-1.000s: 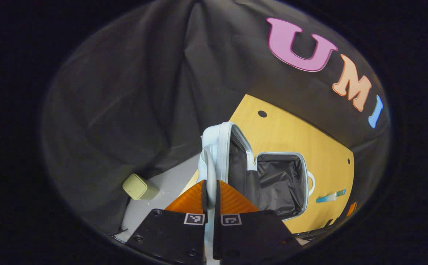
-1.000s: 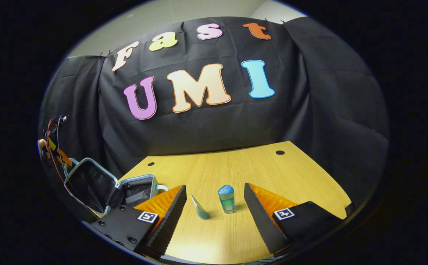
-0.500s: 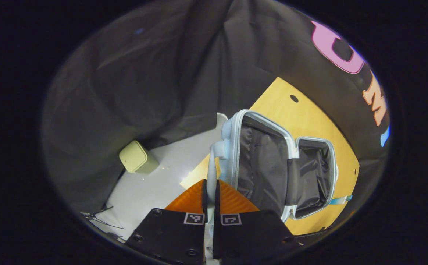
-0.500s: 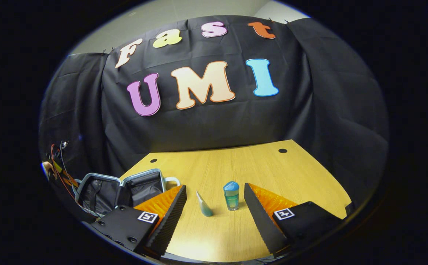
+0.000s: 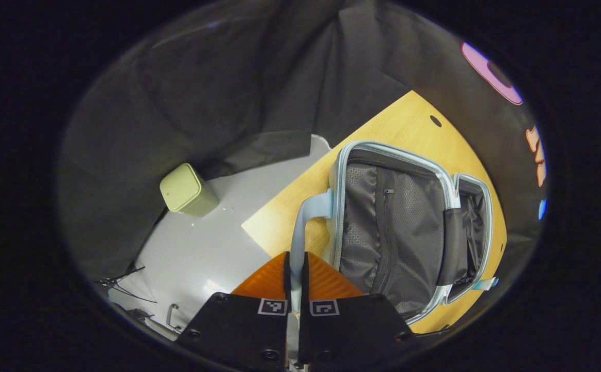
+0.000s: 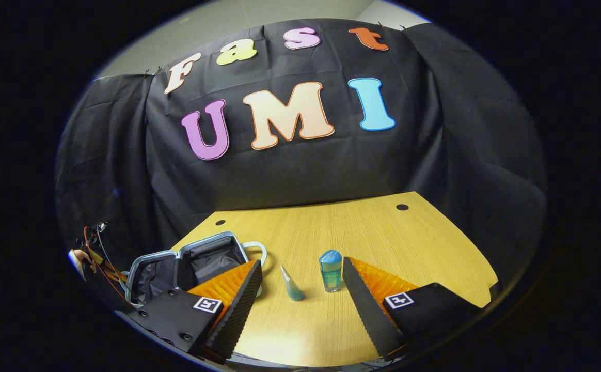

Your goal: First open the suitcase, pack the skin care products into it, and then close the suitcase.

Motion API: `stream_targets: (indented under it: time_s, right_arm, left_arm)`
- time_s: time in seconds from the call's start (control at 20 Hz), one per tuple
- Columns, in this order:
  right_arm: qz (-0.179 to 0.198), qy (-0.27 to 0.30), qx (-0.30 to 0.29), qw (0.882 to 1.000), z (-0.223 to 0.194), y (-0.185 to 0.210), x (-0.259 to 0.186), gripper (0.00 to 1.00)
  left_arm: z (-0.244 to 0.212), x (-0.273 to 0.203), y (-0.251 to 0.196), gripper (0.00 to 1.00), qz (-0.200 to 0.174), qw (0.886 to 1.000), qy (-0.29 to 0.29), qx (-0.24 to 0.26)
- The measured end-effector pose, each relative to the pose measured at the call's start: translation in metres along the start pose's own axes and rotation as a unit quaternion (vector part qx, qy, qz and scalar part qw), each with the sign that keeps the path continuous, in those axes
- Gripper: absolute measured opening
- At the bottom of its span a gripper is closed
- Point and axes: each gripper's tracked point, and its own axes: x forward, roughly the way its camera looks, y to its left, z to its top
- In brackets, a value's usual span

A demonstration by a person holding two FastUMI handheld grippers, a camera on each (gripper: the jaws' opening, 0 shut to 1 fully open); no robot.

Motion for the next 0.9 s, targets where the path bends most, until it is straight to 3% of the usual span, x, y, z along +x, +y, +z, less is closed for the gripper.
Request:
stream_targets:
  time_s: [0.05,0.15,0.2,0.3,0.6,0.65,0.8,0.9]
  right_arm:
    - [0.0,0.0,0.0,1.0,-0.001,-0.001,-0.001,0.98]
    - [-0.001,0.0,0.0,1.0,-0.001,-0.005,0.001,0.98]
    - [-0.002,0.0,0.0,1.0,-0.002,-0.008,0.001,0.98]
    - [-0.002,0.001,0.001,1.0,-0.005,-0.013,0.001,0.98]
    - [0.004,0.012,0.025,1.0,-0.016,-0.037,0.005,0.98]
    - [0.007,0.017,0.028,0.999,-0.02,-0.041,0.007,0.94]
    - [0.02,0.033,0.024,0.999,-0.025,-0.052,0.012,0.98]
    - [0.032,0.048,0.018,0.998,-0.03,-0.059,0.016,0.98]
  left_arm:
    - [-0.002,0.003,0.003,0.0,0.004,1.0,0.003,-0.001]
    - [-0.009,0.005,0.003,0.14,0.012,1.0,0.004,0.002]
    - [-0.011,0.007,0.001,0.07,0.013,1.0,0.002,0.007]
    - [-0.013,0.0,0.0,0.17,0.018,1.0,-0.004,0.021]
    - [-0.025,-0.045,-0.031,0.88,0.051,0.991,-0.043,0.12]
    - [-0.031,-0.053,-0.04,1.0,0.057,0.988,-0.048,0.137]
    - [-0.058,-0.075,-0.088,0.98,0.039,0.983,-0.045,0.173]
    - [-0.092,-0.085,-0.138,0.97,-0.012,0.982,-0.025,0.189]
